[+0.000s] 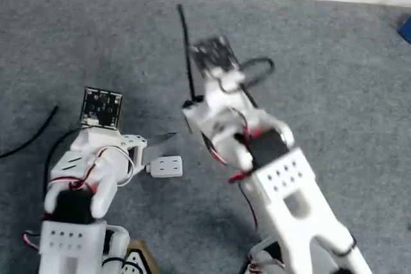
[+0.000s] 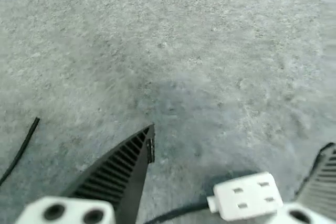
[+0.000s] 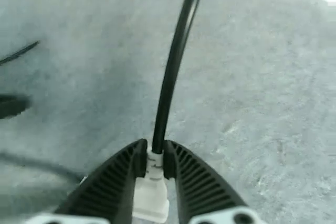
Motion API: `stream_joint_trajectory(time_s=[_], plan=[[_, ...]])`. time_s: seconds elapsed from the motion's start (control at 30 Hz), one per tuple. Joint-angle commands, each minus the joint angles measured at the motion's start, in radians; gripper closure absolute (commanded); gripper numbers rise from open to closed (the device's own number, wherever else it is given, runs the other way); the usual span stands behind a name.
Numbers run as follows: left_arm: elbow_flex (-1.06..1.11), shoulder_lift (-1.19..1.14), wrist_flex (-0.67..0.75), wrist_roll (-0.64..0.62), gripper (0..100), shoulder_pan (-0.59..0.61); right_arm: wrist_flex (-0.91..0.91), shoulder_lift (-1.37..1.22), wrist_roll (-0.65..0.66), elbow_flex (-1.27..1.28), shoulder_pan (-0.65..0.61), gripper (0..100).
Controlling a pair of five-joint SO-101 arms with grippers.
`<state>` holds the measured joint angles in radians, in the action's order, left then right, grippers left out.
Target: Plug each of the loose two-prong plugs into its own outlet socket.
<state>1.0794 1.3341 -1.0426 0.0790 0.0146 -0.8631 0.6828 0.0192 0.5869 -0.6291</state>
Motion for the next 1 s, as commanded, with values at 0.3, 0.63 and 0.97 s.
stream_joint_trajectory(time_s=[0.3, 0.63, 0.97], plan=[[-0.183, -0.004, -0.212, -0.018, 51, -0.26, 0.14, 0.24, -0.012, 0.209, -0.002, 99.3], [-0.004, -0.004, 0.003, 0.123, 57, -0.274, -0.183, 0.246, -0.035, 0.074, -0.168, 99.3], [-0.001, -0.004, 0.008, 0.124, 56, -0.211, -0.357, 0.246, 0.026, -0.085, -0.159, 99.3]])
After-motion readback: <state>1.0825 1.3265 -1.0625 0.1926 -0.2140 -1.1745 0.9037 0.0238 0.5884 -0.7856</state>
